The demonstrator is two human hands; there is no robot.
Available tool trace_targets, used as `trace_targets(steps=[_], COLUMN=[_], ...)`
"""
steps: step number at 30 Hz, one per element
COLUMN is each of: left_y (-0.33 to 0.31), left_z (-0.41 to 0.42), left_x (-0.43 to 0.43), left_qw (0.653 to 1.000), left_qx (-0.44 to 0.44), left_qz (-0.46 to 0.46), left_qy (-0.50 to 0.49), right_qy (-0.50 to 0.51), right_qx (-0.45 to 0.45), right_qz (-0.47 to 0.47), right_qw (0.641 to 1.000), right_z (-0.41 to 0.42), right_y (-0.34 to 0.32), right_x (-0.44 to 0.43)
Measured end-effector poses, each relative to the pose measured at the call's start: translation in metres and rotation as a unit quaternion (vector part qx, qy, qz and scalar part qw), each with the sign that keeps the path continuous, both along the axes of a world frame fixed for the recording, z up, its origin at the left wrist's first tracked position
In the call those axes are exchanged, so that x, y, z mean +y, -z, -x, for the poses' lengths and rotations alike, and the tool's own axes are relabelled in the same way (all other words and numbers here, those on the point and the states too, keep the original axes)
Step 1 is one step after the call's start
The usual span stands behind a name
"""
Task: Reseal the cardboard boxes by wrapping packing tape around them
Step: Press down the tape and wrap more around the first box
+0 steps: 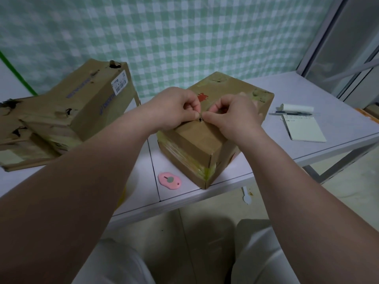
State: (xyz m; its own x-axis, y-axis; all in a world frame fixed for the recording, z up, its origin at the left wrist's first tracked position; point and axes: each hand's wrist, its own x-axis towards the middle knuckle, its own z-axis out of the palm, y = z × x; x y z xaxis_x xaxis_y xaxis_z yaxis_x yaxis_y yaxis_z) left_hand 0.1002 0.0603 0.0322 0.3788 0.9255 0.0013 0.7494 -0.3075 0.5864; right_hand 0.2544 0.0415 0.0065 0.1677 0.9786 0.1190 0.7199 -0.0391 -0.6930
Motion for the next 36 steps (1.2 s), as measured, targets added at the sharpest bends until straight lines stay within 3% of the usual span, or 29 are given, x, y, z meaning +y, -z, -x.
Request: trace_targets(steps=[8, 16, 36], left_y=[0.003, -0.008, -0.004], left_z=[0.000, 0.006, 0.005], left_x=[-0.001, -0.001, 0.002], left_qw=[1.000, 0.995, 0.997], left_qx=[-0.018, -0.036, -0.044], left_qz=[-0.007, 0.093, 0.064], left_qy=[-0.011, 0.012, 0.011], right_qy=[-0.014, -0.033, -0.015], right_qx=[0.023, 0.058, 0.038], right_qz=[0.003, 0.003, 0.000], right_qw=[1.000, 0.998, 0.999], right_z=[0.000, -0.003, 0.001], right_y=[-0.001, 0.000, 0.000], right_x=[-0.006, -0.009, -0.011])
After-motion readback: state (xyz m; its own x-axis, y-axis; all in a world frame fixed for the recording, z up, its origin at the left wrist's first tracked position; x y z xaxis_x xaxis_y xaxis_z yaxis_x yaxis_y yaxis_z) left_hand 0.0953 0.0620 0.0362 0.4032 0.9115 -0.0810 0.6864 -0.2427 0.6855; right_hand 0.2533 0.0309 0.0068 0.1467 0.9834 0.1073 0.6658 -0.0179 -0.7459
